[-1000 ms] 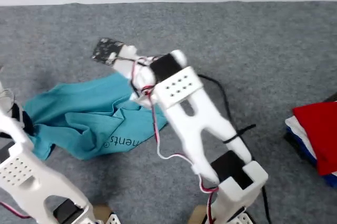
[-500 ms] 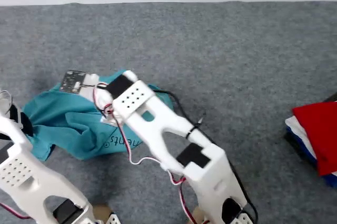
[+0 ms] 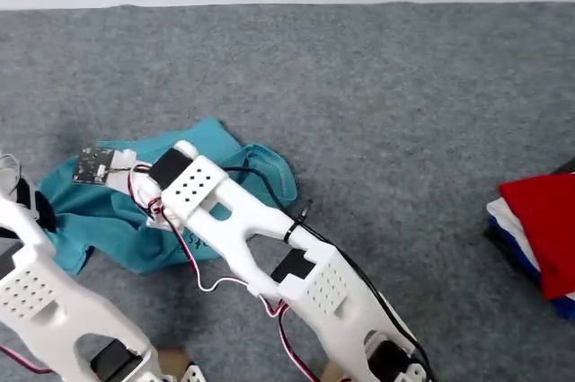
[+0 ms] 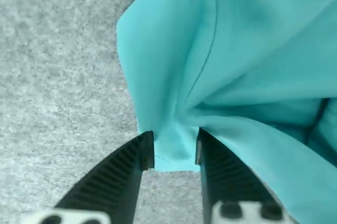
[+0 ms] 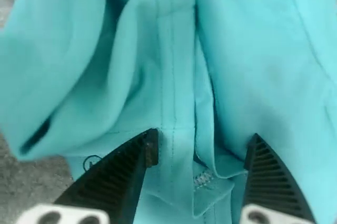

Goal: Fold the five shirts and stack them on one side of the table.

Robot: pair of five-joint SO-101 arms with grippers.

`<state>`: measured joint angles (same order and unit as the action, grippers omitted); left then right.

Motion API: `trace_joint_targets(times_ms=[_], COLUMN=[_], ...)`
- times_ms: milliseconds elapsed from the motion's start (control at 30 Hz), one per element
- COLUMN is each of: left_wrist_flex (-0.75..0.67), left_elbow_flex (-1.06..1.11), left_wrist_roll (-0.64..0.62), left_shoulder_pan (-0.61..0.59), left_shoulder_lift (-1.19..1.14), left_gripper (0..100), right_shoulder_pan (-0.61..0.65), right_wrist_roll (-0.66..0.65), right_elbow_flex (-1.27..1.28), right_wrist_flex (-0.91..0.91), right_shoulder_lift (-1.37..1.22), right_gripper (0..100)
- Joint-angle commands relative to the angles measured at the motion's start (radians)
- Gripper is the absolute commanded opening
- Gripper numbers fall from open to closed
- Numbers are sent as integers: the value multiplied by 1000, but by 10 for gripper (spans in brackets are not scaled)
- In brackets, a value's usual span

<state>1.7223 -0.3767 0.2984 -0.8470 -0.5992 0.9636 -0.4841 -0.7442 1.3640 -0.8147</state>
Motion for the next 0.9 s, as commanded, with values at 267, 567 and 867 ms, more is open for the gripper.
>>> trace_joint_targets(times_ms=[267,567,867], left_wrist_flex=[-12,-8,11], left_elbow_flex=[-4,-4,-8], left_wrist_roll=[3,2,0], left_shoulder_pan=[-6,0,0], left_shoulder_lift=[5,14,15], left_gripper=[141,141,141], right_shoulder_pan=[-33,-191,-364], right_wrist_roll=[2,2,-25], right_elbow_flex=[-60,-525,-571], right_wrist_flex=[54,421,430], right_shoulder_lift=[28,25,102], right_gripper=[21,10,10])
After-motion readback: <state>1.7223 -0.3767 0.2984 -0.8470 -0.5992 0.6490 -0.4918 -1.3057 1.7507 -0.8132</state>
